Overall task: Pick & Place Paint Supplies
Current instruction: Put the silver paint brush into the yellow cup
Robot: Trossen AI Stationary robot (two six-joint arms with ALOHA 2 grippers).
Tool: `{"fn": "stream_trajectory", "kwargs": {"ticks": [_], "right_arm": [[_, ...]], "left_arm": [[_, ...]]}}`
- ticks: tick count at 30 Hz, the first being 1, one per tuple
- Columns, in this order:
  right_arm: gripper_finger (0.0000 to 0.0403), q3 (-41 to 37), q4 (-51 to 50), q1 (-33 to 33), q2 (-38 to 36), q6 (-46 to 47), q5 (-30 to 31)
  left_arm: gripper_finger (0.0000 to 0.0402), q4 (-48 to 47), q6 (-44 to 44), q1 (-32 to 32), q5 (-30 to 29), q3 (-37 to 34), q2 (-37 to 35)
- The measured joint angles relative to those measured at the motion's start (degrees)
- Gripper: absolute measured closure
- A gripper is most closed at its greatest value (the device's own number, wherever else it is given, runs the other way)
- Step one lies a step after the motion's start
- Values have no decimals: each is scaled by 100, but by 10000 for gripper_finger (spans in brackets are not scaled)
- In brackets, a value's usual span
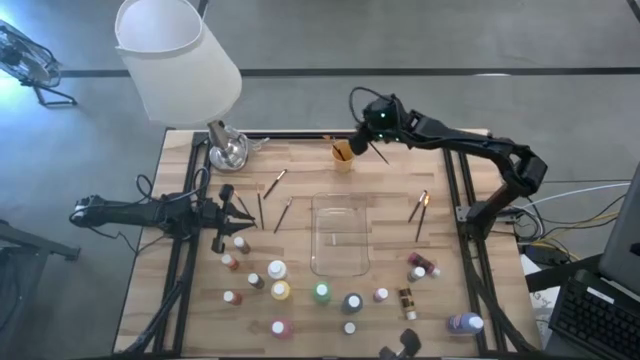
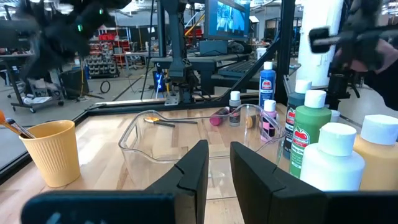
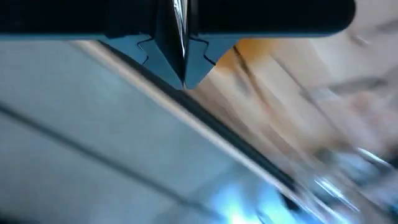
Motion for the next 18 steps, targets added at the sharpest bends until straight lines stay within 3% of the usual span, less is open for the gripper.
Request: {"fn": "stream_trajectory", "kwargs": {"ticks": [6,9,18], "right_arm": [[395,-309,2286,202,-11,-514,-1169],[395,-608,3500,303,-16,-748,-1472],[395,-1778,6303,406,-11,-974,-1546]], "left_arm": [[328,2,0,0,0,0,-1],[328,2,0,-2,0,0,1],[328,1,0,0,0,0,-1]]}}
